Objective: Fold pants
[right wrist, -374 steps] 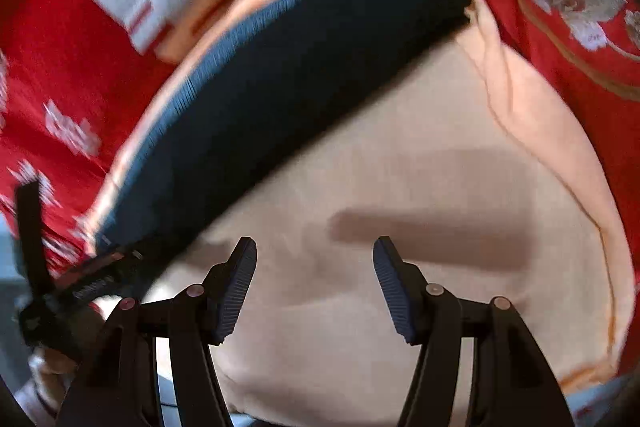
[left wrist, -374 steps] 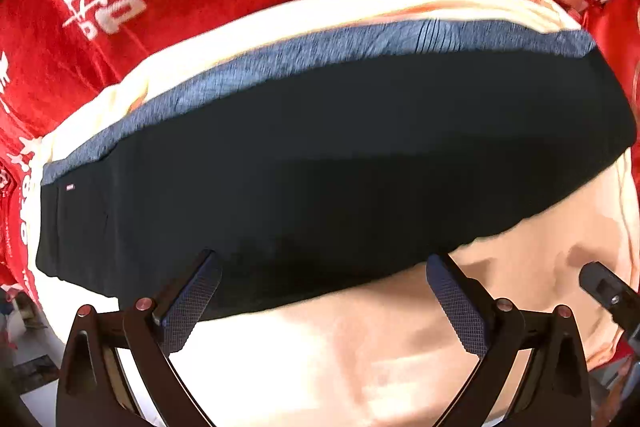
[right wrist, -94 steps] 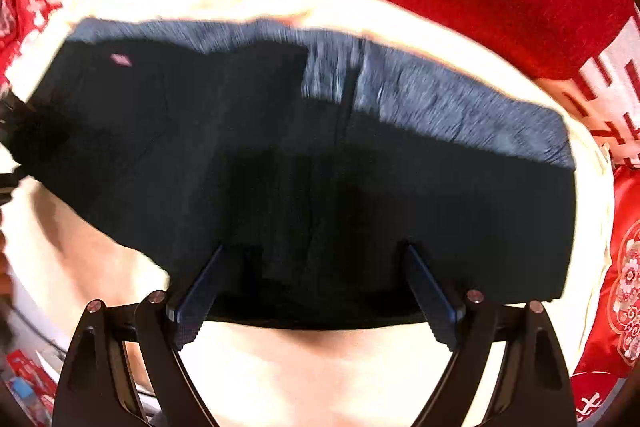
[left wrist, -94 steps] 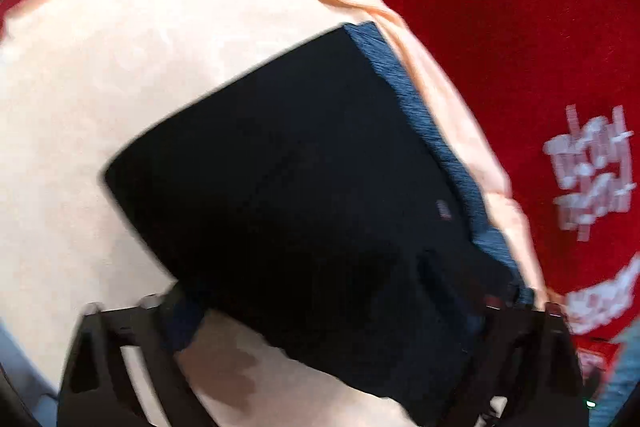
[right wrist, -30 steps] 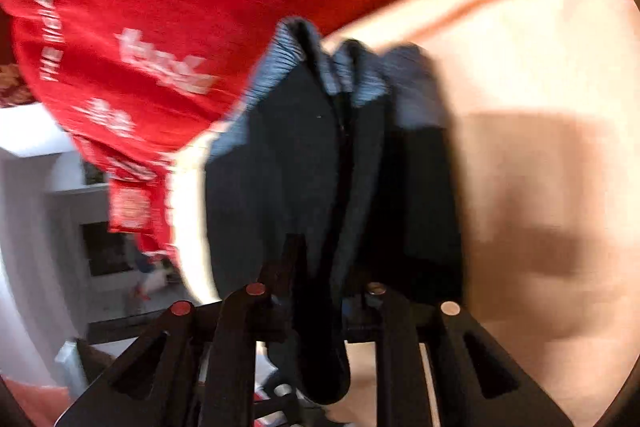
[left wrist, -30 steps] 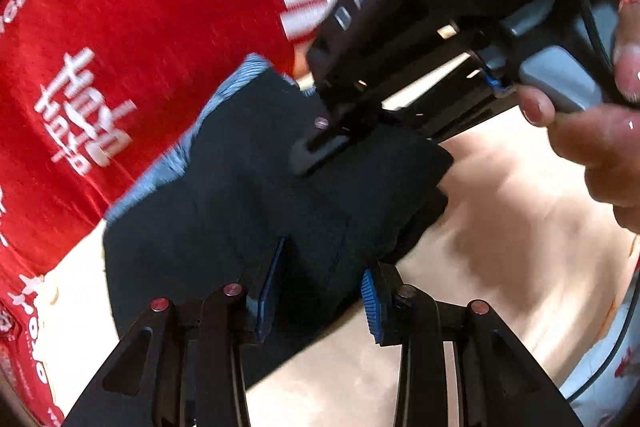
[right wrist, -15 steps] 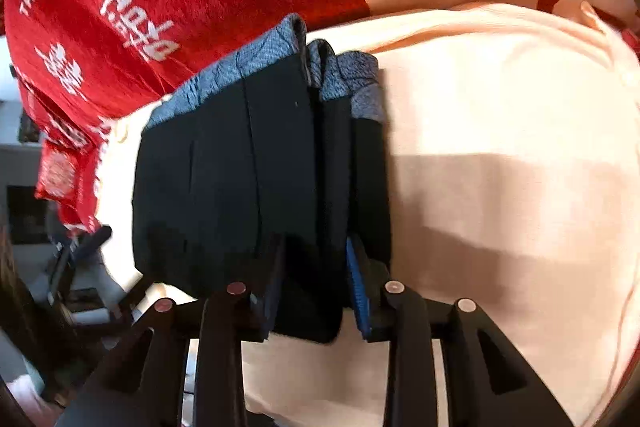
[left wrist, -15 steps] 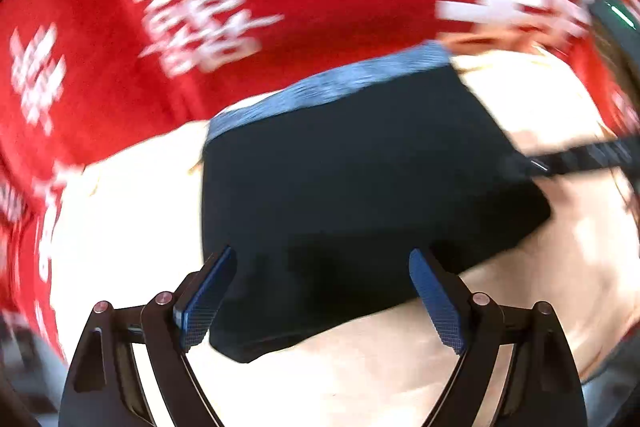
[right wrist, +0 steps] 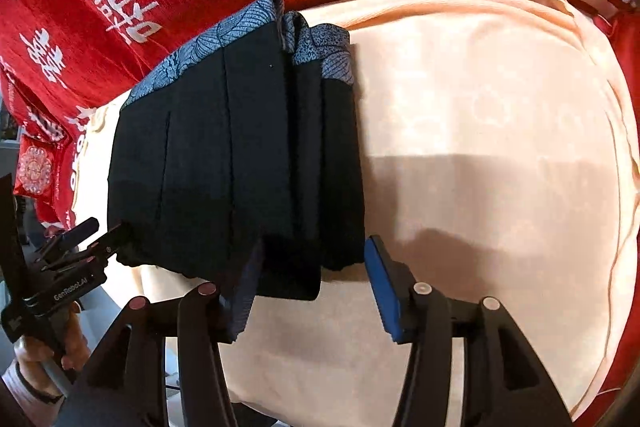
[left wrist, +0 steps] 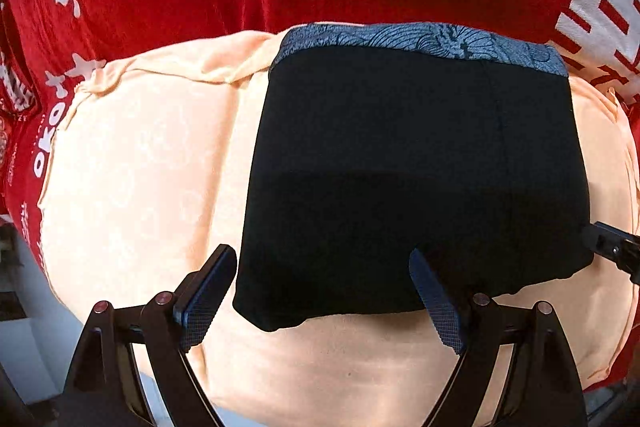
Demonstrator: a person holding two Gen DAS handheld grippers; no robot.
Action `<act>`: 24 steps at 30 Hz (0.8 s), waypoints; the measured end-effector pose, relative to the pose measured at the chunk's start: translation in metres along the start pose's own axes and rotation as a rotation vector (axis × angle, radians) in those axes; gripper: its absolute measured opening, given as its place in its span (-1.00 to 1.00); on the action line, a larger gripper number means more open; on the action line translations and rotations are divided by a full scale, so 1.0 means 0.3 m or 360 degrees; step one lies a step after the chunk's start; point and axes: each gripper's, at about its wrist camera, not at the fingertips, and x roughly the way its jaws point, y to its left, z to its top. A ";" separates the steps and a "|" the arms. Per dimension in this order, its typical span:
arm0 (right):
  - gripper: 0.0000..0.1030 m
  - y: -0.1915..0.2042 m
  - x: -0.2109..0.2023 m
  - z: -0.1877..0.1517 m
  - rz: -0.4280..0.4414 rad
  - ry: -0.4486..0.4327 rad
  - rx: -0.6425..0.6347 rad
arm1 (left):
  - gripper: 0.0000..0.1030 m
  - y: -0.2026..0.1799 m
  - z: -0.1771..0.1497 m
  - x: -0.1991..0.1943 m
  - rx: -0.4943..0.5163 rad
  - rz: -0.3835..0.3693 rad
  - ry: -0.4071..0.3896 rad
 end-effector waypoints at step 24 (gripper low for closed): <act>0.52 -0.009 -0.061 0.023 -0.0102 -0.0025 0.0011 | 0.73 0.090 0.038 0.019 -0.0088 -0.0049 -0.0018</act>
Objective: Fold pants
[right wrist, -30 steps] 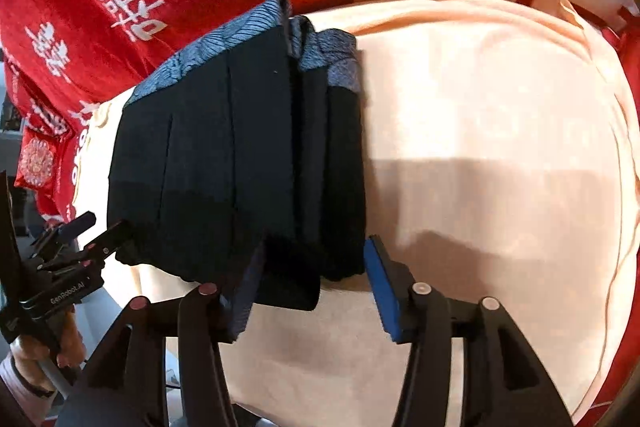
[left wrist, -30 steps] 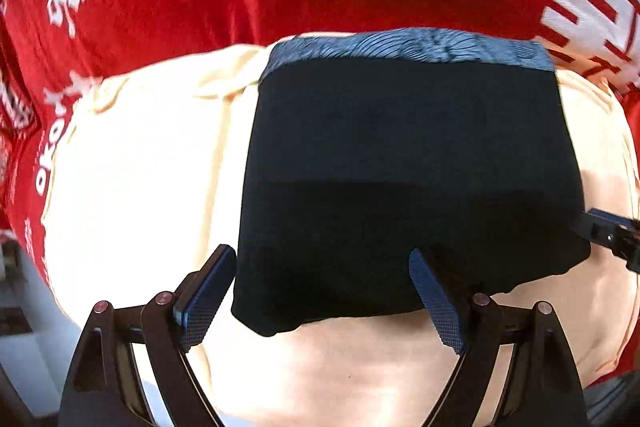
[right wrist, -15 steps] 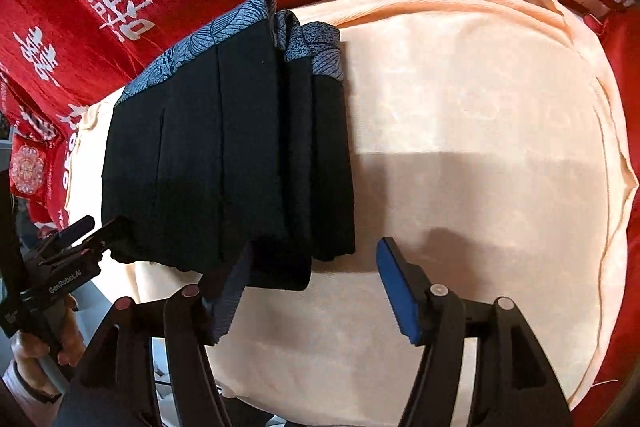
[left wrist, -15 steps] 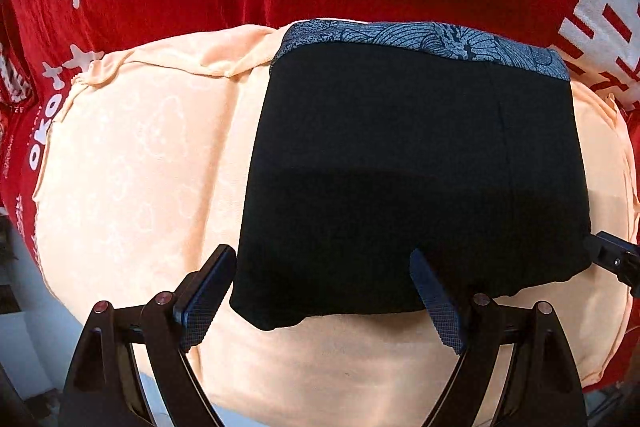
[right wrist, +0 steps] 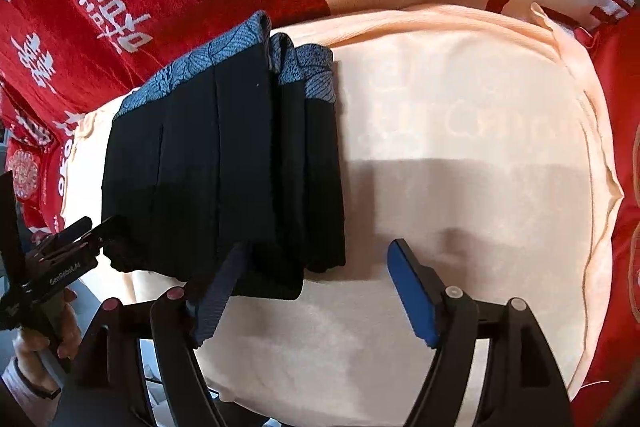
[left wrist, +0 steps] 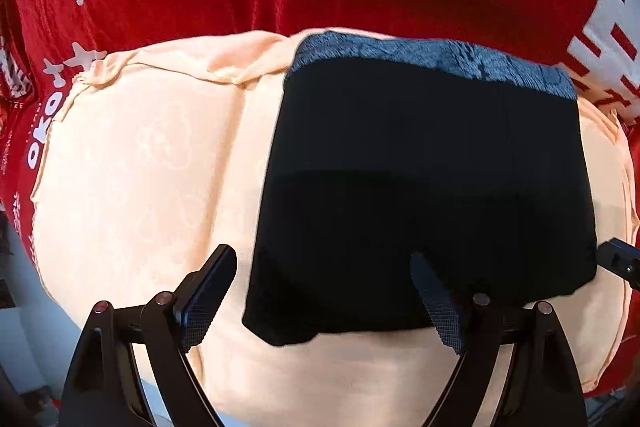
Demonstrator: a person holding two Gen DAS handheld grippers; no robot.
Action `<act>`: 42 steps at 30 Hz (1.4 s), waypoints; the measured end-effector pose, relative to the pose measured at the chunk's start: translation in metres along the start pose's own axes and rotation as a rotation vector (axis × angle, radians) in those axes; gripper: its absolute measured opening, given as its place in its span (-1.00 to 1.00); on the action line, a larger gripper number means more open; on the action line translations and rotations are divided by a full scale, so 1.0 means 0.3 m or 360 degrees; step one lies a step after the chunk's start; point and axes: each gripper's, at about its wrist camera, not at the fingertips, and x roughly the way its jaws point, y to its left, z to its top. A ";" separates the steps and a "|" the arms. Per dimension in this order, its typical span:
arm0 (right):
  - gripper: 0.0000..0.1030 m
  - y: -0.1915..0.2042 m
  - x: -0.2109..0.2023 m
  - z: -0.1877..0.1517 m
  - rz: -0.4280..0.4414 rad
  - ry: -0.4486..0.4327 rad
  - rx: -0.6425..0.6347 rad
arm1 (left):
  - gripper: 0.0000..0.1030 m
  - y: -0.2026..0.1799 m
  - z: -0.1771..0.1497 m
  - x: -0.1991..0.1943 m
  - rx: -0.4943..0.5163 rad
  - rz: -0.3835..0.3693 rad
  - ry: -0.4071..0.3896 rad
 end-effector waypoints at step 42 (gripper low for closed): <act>0.82 -0.086 0.142 0.153 0.0517 0.0082 0.0079 | 1.00 0.176 0.279 0.263 0.0000 -0.0610 0.0183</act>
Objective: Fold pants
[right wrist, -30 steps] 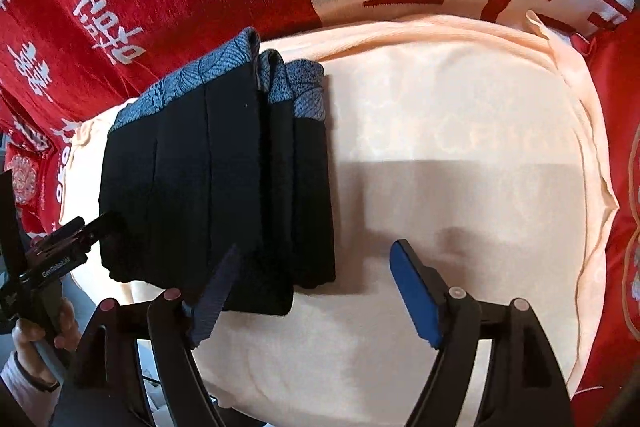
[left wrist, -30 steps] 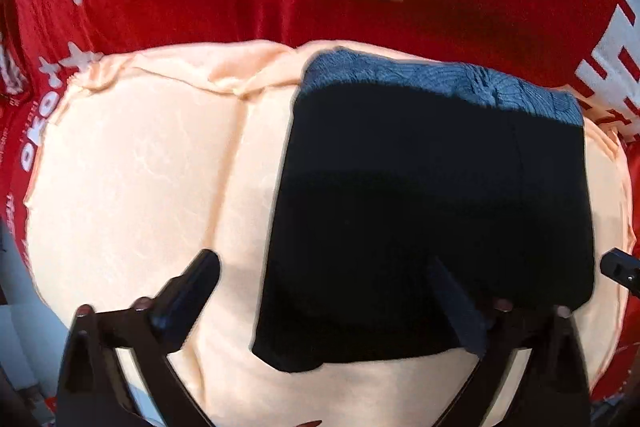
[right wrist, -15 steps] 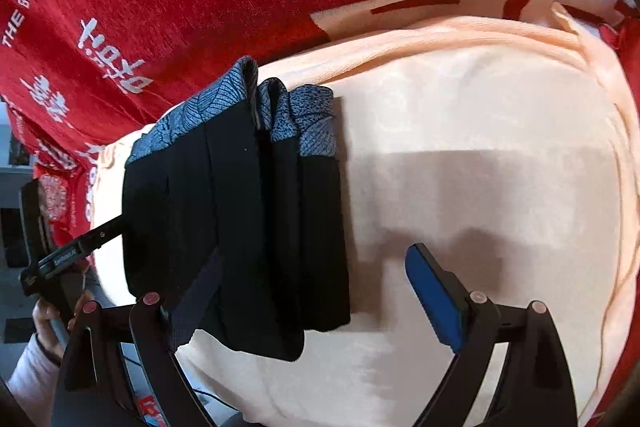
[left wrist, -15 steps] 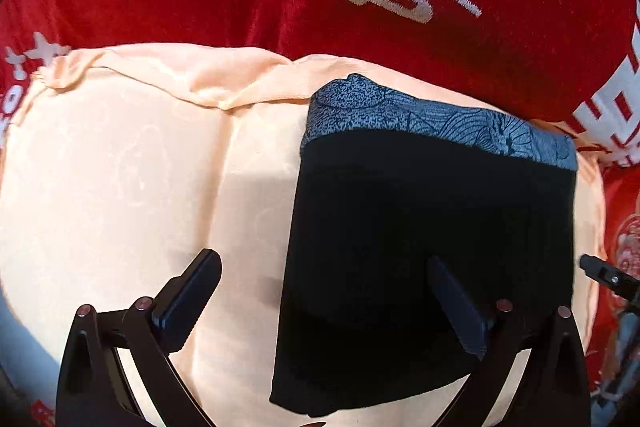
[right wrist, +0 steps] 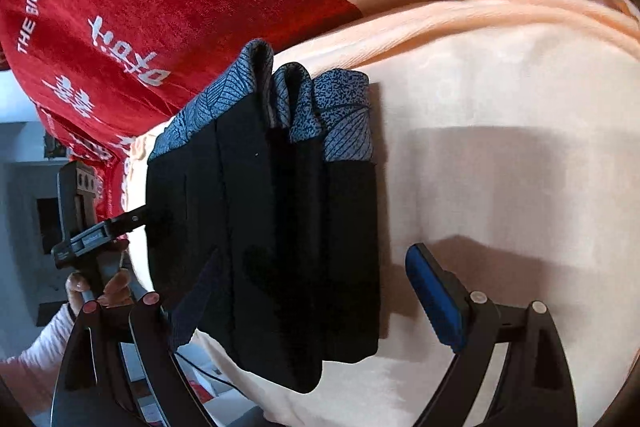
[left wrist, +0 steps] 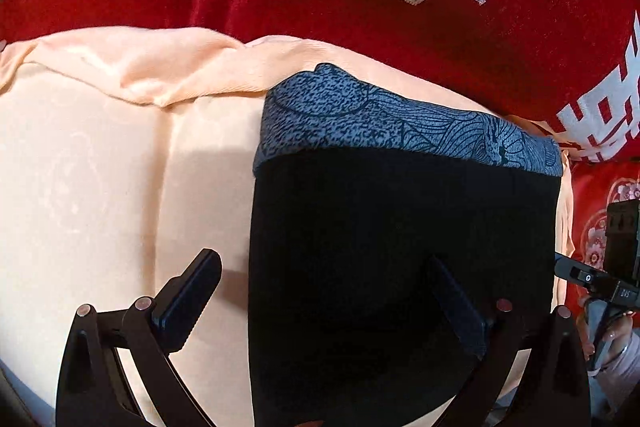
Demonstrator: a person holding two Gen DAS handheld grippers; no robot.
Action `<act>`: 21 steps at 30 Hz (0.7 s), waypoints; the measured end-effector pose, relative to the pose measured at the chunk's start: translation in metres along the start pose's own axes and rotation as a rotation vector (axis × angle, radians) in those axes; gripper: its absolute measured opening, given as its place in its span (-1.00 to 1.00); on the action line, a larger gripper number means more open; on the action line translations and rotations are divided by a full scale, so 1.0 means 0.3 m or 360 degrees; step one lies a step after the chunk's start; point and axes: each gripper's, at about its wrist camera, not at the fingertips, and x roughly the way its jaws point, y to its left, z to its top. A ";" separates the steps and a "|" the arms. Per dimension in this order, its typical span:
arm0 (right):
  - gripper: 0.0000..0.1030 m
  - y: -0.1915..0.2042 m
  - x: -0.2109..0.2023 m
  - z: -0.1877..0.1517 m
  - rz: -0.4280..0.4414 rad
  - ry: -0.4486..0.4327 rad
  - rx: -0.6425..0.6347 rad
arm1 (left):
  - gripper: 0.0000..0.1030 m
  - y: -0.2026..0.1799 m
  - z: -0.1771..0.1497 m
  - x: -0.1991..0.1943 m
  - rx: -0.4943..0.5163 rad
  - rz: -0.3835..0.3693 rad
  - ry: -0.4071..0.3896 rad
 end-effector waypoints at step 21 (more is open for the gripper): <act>1.00 0.007 0.135 0.054 0.0237 0.0119 0.0026 | 1.00 0.068 -0.013 0.108 -0.0208 -0.0287 0.0131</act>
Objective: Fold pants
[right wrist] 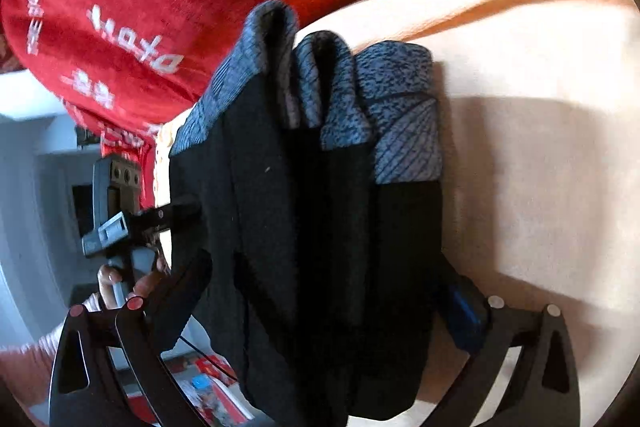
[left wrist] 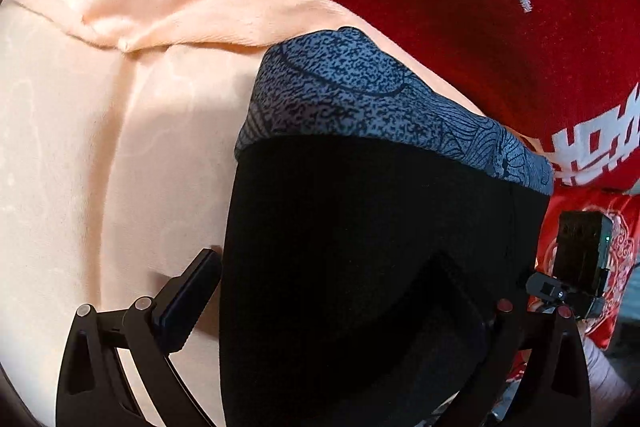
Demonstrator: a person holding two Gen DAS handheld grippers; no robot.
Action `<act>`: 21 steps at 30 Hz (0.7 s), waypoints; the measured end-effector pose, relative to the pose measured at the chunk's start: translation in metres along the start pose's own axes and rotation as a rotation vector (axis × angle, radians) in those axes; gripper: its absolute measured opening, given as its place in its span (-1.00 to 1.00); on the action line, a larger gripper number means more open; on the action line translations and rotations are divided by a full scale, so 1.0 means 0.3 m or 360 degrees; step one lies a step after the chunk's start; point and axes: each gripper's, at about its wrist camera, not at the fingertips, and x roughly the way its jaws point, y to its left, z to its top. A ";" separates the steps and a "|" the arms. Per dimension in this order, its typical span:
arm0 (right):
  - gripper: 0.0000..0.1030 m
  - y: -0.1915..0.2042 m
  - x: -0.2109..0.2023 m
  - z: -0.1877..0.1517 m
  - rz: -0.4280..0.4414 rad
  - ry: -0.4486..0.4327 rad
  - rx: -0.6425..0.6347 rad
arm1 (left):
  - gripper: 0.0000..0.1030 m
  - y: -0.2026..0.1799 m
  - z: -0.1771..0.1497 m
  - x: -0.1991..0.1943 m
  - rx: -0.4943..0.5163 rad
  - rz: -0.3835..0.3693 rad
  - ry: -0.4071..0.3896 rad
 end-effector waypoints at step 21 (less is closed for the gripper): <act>-0.16 0.151 -0.142 -0.121 0.0058 -0.0067 0.0019 | 0.11 -0.209 -0.185 -0.241 0.0233 0.0171 -0.0253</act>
